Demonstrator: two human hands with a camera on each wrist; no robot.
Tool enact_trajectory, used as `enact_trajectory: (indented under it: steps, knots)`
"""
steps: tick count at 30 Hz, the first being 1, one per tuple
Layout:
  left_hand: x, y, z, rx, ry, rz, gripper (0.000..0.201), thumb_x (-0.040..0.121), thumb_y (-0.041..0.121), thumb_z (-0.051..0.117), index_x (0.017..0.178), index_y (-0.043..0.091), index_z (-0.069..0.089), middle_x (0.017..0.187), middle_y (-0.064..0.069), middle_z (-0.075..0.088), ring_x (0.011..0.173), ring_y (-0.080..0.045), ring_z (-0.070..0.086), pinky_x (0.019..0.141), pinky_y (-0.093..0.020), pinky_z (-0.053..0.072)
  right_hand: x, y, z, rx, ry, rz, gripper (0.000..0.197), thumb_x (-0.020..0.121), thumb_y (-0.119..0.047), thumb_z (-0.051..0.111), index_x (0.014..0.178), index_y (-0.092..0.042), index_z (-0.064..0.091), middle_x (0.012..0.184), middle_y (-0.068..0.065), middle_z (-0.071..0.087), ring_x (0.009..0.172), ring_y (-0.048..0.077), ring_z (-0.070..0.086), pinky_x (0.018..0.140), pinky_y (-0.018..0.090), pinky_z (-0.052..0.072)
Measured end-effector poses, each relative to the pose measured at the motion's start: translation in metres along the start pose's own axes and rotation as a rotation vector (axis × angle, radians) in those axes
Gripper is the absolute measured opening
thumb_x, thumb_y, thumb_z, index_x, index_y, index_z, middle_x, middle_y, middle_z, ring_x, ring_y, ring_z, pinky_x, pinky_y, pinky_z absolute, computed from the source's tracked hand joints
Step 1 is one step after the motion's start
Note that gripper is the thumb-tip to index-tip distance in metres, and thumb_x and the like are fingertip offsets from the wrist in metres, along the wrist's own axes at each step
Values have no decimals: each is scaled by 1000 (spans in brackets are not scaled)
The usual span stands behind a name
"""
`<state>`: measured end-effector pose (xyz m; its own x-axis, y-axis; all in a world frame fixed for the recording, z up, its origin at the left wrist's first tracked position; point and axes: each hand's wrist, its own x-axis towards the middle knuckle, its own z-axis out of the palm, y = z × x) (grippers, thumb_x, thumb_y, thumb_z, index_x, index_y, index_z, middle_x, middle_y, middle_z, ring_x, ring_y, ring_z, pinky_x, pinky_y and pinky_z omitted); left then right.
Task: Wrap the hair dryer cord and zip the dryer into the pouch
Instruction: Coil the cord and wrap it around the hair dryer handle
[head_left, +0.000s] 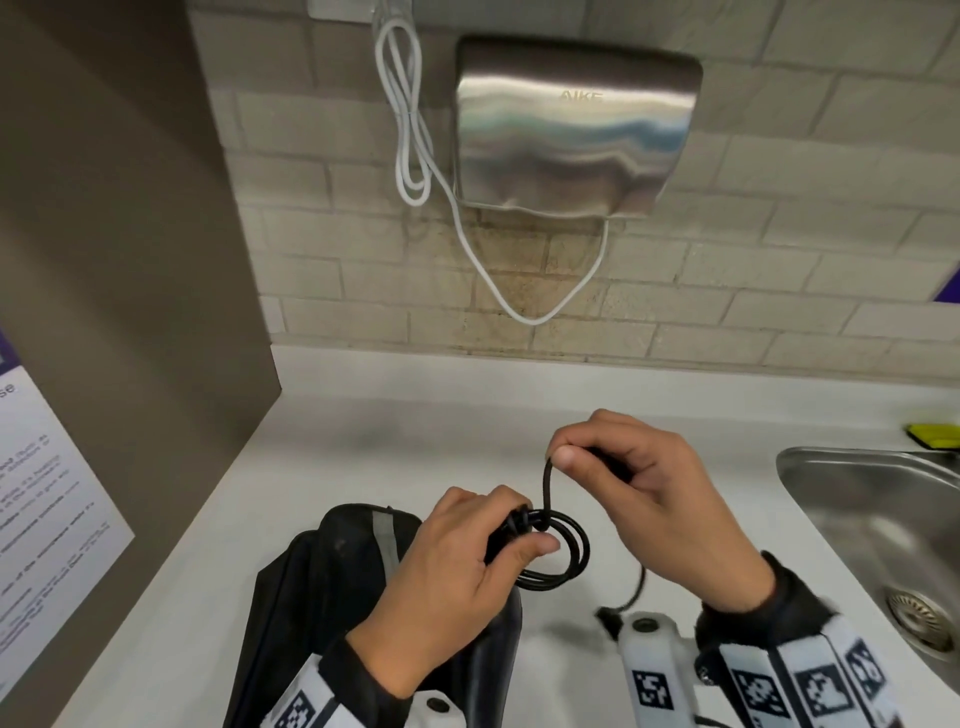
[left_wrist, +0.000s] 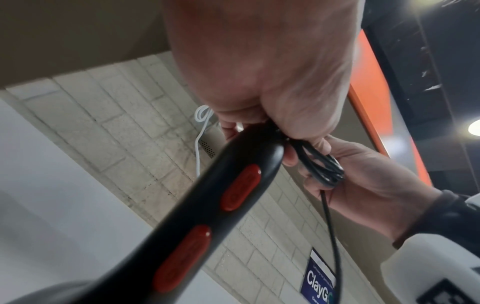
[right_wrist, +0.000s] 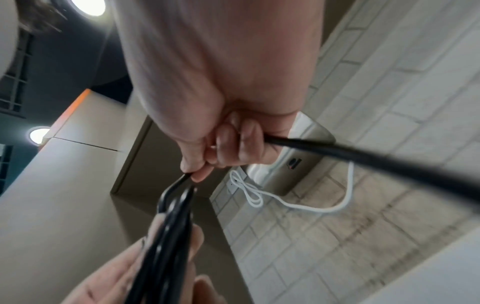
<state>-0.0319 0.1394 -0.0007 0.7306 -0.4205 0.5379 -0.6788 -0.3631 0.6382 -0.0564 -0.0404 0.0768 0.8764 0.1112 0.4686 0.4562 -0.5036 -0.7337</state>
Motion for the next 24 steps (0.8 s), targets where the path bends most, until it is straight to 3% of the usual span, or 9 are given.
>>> enact_trajectory:
  steps: [6,9,11,14,16,18,20,22,24]
  knots:
    - [-2,-2,3,-80,58,4,35,93,61,42,86,29,52,78,27,52,73,-5,51,63,-15,41,-6,29,26,324,127,230,13,91,-18,63,85,-10,72,51,-16,53,42,5,38,44,16,37]
    - [-4,-2,5,-103,89,19,33,95,59,42,84,29,51,77,25,51,71,-4,50,62,-14,40,-12,32,40,401,192,248,10,88,-18,66,86,-10,71,64,-12,58,42,6,38,42,17,34]
    - [-4,-1,5,-106,99,20,32,95,59,41,84,30,50,77,30,49,69,0,47,62,-11,38,-15,34,47,448,211,249,9,86,-18,67,86,-9,69,75,-1,61,49,7,44,47,18,37]
    - [-5,-2,6,-130,119,13,29,95,58,40,85,32,50,79,31,50,70,2,47,63,-9,37,-22,37,56,525,173,263,14,84,-19,66,85,-5,68,76,6,61,47,2,46,45,15,37]
    - [-5,-3,7,-139,150,7,29,96,58,40,87,33,52,79,26,51,70,-1,49,64,-10,39,-27,36,59,534,106,275,5,88,-6,65,87,-4,69,72,2,63,46,2,45,44,17,35]
    - [-7,-5,8,-145,186,-3,30,96,58,40,86,33,52,77,19,51,71,-4,50,64,-12,40,-35,37,63,533,53,298,18,88,11,59,87,-3,70,63,-10,64,48,-1,49,44,14,38]
    - [-9,-6,10,-140,220,-18,30,96,58,39,87,33,52,79,18,49,73,-3,51,66,-11,40,-41,36,65,580,33,338,17,90,-10,57,82,-6,71,55,-13,59,51,0,50,46,13,40]
    - [-9,-5,10,-129,253,-43,30,96,59,38,88,33,52,85,18,48,77,-3,52,68,-9,41,-45,36,65,658,38,338,43,86,-52,56,83,-12,73,59,-11,55,55,4,46,50,15,38]
    - [-8,-4,9,-107,280,-54,31,96,58,37,88,33,52,92,25,49,82,-3,51,70,-10,42,-48,37,66,637,35,236,62,78,-69,59,95,-10,73,71,-9,59,60,3,47,56,15,39]
